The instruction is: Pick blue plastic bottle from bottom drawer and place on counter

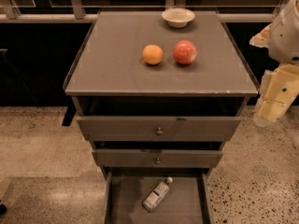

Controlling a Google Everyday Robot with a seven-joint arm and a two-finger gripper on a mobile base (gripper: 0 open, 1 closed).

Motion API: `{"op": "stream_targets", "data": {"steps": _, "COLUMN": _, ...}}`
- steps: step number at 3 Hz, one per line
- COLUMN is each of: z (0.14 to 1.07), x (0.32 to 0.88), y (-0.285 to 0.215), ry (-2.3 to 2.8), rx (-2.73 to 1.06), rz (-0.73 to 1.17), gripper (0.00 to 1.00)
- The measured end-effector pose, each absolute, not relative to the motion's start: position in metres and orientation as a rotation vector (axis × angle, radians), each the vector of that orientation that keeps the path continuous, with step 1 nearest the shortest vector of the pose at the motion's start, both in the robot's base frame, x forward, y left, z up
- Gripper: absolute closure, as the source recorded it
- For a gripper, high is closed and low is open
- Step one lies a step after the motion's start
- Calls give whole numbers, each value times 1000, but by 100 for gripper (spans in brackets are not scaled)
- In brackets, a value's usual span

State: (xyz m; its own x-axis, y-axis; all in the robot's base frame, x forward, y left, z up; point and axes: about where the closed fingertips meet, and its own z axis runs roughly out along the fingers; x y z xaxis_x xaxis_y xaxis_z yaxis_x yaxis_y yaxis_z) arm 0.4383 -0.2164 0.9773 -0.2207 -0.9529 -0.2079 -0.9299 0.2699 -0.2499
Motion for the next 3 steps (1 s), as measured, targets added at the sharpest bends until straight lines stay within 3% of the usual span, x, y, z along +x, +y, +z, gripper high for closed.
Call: {"op": "stream_targets", "data": {"steps": 3, "z": 967, "x": 414, "y": -202, "ry": 2200, "rx": -1562, "rz": -26, "gripper": 0}}
